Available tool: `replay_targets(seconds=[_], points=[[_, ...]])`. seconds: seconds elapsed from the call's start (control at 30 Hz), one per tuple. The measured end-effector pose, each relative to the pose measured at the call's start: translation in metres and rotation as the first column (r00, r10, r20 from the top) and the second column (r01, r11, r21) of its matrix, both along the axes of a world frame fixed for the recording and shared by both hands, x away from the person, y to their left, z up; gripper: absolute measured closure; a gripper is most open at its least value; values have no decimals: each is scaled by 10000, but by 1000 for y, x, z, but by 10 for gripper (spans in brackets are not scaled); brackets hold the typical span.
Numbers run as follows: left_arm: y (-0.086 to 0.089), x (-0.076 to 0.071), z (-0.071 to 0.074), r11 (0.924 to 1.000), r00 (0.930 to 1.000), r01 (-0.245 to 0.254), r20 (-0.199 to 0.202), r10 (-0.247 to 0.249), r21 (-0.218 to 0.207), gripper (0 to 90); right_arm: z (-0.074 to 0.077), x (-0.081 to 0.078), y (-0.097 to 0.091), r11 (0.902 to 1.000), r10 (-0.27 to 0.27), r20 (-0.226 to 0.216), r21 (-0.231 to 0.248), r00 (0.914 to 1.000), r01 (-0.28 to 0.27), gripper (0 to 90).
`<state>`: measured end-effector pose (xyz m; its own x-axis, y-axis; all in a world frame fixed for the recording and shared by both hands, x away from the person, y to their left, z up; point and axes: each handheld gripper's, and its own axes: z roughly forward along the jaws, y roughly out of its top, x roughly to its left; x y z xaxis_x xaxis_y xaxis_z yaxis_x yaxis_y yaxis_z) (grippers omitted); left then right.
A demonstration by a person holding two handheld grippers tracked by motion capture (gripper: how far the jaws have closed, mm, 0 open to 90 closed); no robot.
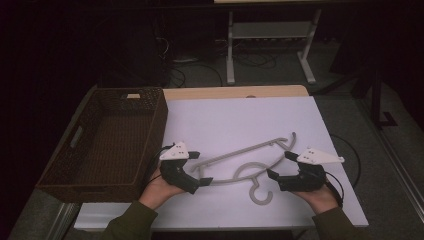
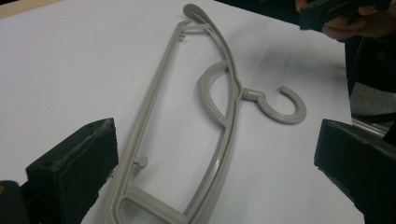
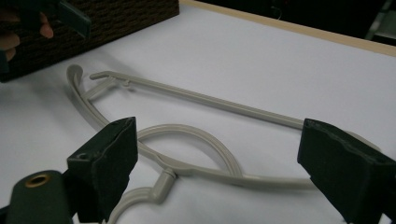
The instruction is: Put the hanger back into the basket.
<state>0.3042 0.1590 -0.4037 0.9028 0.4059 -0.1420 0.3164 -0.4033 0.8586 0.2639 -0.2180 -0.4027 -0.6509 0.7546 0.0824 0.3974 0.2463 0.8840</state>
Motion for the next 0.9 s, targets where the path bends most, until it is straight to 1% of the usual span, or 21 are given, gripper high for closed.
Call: replay_targets(seconds=[0.03,0.13,0.17,0.27,0.33,0.37,0.4,0.47,0.5,0.53,0.57,0.6,0.63,0.67,0.7,0.73,0.77,0.8,0.83,0.87,0.9], points=[[-1,1,0,10000,10000,46,18,-46,49,0,0,-2,-3,10000,-68,75,41,9999,68,119],[-3,3,1,9997,9999,142,86,-144,178,0,-2,-7,-10,9996,-249,72,153,9997,248,120],[-5,7,0,9993,9996,257,111,-260,262,0,-2,-9,-12,9995,-288,25,141,9996,288,120],[-8,9,-1,9984,9991,408,49,-410,394,1,-3,-12,-15,9994,-298,15,154,9996,298,120],[-15,13,-4,9949,9975,705,27,-709,722,1,-4,-13,-16,9993,-351,-13,122,9994,351,121],[-17,14,-4,9936,9969,783,22,-787,816,1,-5,-13,-16,9994,-347,14,82,9994,347,121],[-20,15,-5,9907,9955,937,37,-945,986,2,-5,-13,-16,9993,-366,-57,96,9993,366,121],[-21,16,-5,9897,9949,999,10,-1005,1027,54,-5,-13,-17,9992,-377,-49,100,9993,378,121],[-24,18,-5,9865,9929,1183,-22,-1188,1136,63,-5,-14,-17,9993,-374,-36,91,9993,374,121],[-26,19,-6,9850,9922,1245,-51,-1247,1192,63,-5,-14,-17,9993,-374,-36,91,9993,374,121],[-31,20,-7,9800,9891,1463,-44,-1471,1352,99,-5,-13,-17,9993,-373,-25,75,9993,373,122],[-31,20,-7,9800,9891,1463,-44,-1471,1352,127,-5,-13,-17,9993,-373,-25,75,9993,373,122],[-36,21,-9,9736,9854,1695,-112,-1698,1529,144,-5,-14,-18,9993,-381,-41,54,9993,382,122],[-36,21,-9,9736,9854,1695,-112,-1698,1529,144,-5,-14,-18,9993,-381,-41,54,9993,382,122],[-41,21,-13,9684,9839,1778,-141,-1781,1746,144,-5,-14,-18,9992,-384,-55,49,9992,384,130],[-41,21,-13,9684,9839,1778,-141,-1781,1746,144,-5,-14,-18,9992,-384,-55,49,9992,384,130],[-44,21,-15,9657,9833,1812,-176,-1811,1858,144,-5,-15,-18,9998,-204,-291,47,9994,205,191],[-44,21,-15,9657,9833,1812,-176,-1811,1858,144,-5,-15,-18,9998,-204,-291,47,9994,205,191],[-46,20,-16,9653,9828,1840,-183,-1838,1851,144,-5,-16,-15,9996,134,-567,-232,9983,-147,290],[-46,20,-16,9653,9828,1840,-183,-1838,1851,143,-5,-16,-15,9996,134,-567,-232,9983,-147,290],[-47,20,-17,9652,9825,1857,-192,-1853,1840,143,-6,-18,-10,9966,620,-853,-482,9944,-663,384]])
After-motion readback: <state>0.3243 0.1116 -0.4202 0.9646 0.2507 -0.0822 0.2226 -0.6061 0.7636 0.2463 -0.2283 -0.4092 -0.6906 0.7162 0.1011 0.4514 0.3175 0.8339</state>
